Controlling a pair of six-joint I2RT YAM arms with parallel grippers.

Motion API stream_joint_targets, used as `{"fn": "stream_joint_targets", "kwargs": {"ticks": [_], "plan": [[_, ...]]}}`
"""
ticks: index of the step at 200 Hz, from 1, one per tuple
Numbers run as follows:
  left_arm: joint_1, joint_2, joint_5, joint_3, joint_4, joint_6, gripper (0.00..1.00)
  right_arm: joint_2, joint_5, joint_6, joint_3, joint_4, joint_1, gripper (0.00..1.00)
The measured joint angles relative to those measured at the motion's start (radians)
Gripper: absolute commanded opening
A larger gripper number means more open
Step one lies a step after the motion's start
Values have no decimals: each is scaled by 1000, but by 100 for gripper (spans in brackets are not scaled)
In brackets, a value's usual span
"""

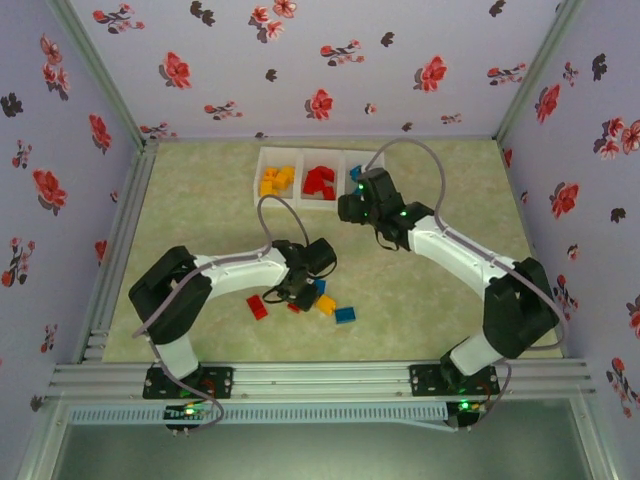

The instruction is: Sort the legos into containers by color

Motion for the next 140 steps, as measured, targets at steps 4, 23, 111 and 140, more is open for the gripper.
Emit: {"fn": "stream_joint_targets", "kwargs": {"ticks": [4, 23, 111, 140], "plan": [[1, 1, 0, 2, -1, 1, 28, -4, 1, 0, -3, 0, 0, 69], [4, 4, -1, 7, -1, 2, 25, -19, 9, 0, -15, -1, -2, 69], [105, 4, -39, 204, -61, 53, 24, -126, 50, 0, -95, -47, -6, 69], [171, 10, -57, 341, -90, 87, 24, -169, 68, 0, -128, -69, -8, 69]]}}
